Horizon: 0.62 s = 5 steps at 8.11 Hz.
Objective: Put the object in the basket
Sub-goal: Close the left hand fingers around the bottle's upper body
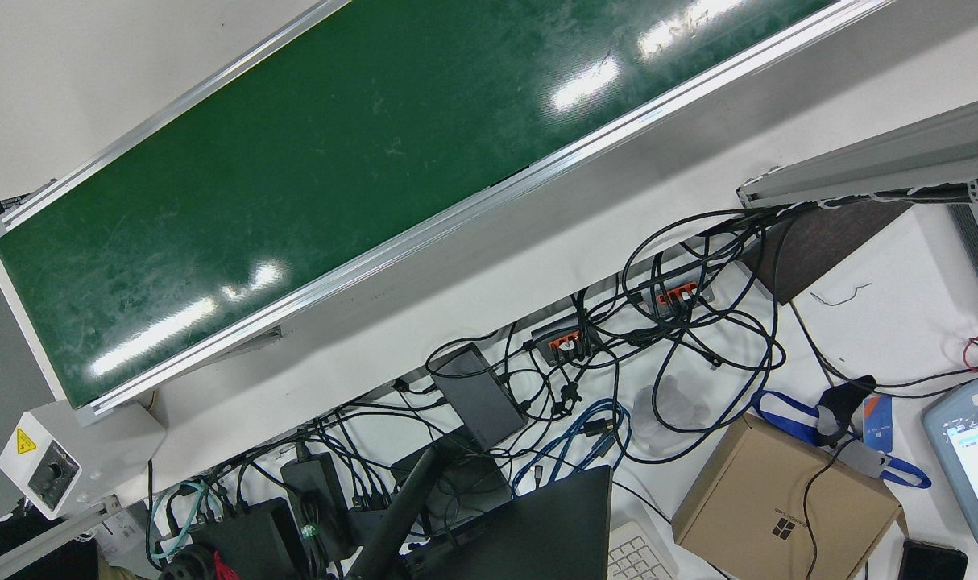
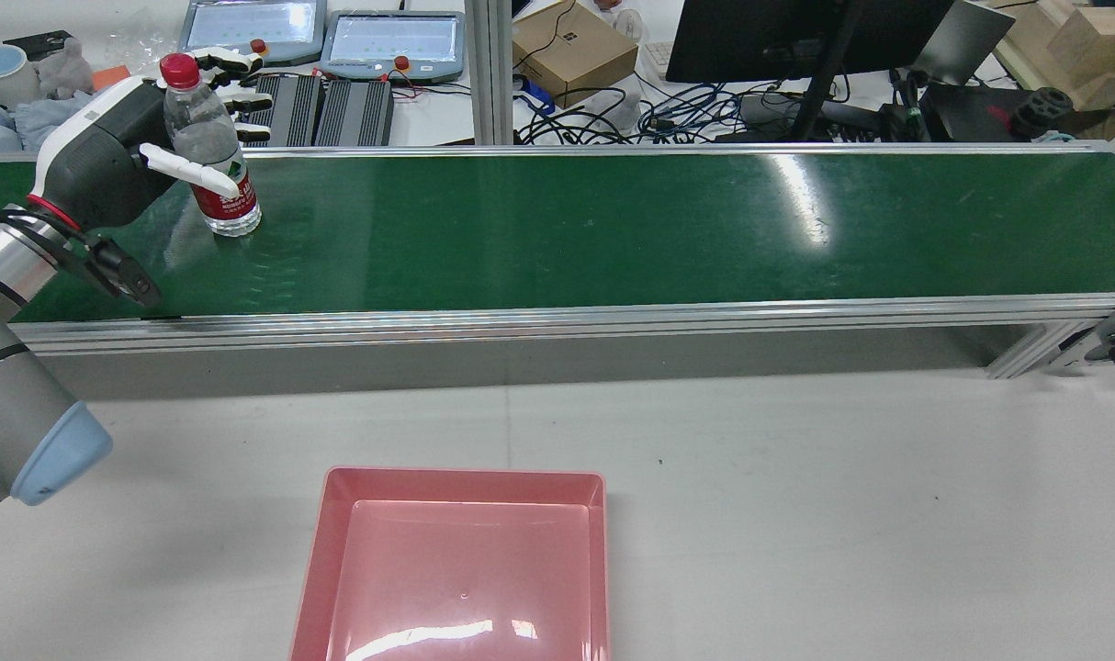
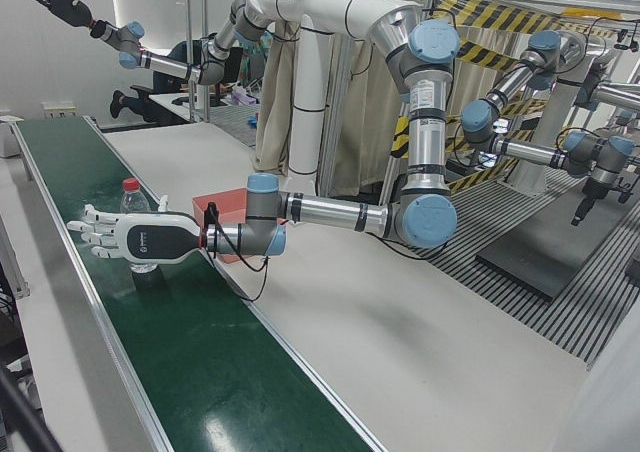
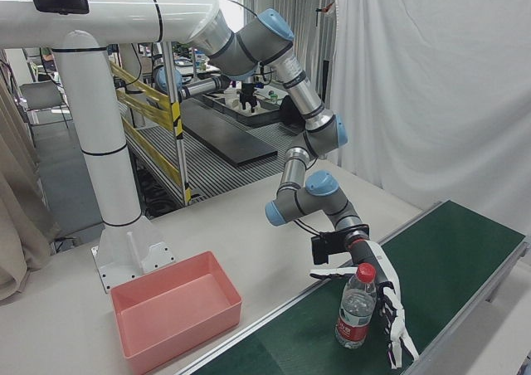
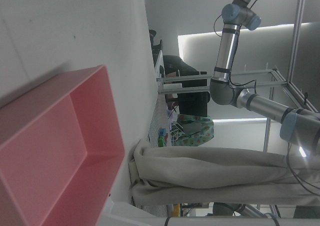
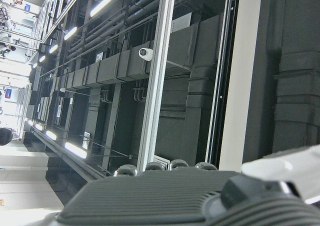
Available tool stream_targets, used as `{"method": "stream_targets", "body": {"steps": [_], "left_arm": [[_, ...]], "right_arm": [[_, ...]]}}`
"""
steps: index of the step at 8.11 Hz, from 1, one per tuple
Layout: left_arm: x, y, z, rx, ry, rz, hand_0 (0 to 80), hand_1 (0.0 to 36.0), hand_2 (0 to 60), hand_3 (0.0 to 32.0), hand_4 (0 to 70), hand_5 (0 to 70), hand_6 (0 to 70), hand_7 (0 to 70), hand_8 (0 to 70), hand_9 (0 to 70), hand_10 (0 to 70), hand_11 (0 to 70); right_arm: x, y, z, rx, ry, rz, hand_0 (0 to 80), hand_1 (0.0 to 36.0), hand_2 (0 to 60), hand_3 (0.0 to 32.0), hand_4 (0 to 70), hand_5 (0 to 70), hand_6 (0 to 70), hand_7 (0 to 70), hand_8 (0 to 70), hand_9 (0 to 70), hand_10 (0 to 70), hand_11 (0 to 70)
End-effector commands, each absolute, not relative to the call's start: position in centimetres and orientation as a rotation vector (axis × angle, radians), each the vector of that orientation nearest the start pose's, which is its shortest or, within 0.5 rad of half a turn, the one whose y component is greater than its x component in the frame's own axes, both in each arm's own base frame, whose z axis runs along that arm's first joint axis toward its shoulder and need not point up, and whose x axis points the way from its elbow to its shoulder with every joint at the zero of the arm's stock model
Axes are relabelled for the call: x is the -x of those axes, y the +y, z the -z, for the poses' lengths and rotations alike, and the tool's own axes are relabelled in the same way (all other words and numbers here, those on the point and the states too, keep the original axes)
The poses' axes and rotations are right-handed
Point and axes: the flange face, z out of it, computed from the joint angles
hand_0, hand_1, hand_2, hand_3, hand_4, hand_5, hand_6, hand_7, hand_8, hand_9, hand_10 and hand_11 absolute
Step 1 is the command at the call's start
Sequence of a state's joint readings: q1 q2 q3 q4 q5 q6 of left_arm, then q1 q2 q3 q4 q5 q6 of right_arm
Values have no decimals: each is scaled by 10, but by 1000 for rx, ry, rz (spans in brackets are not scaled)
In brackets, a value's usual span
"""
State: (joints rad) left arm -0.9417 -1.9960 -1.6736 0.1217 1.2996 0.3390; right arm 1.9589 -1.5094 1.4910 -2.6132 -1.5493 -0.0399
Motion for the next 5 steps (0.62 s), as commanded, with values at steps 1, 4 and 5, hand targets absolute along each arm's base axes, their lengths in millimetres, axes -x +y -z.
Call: {"method": "stream_targets", "body": {"steps": [1,4,5], "left_arm": [[-213,-621,-409,-22,2395,1642,800,289,340,0,452,700,571,700,700,700,700,700],[-215,-607,-386,-4,2413,1606,800,335,360,0,700,700,700,700,700,700,700,700],[-213,-596,-370,-5,2417,1592,800,327,305,0,700,700,700,700,700,700,700,700]], "right_arm": [[-335,-461,-632,558,2494,1470,0,0,0,0,0,0,0,0,0,0,0,0],[-335,-461,-632,558,2494,1470,0,0,0,0,0,0,0,0,0,0,0,0],[-335,-461,-632,558,2494,1470,0,0,0,0,0,0,0,0,0,0,0,0]]}}
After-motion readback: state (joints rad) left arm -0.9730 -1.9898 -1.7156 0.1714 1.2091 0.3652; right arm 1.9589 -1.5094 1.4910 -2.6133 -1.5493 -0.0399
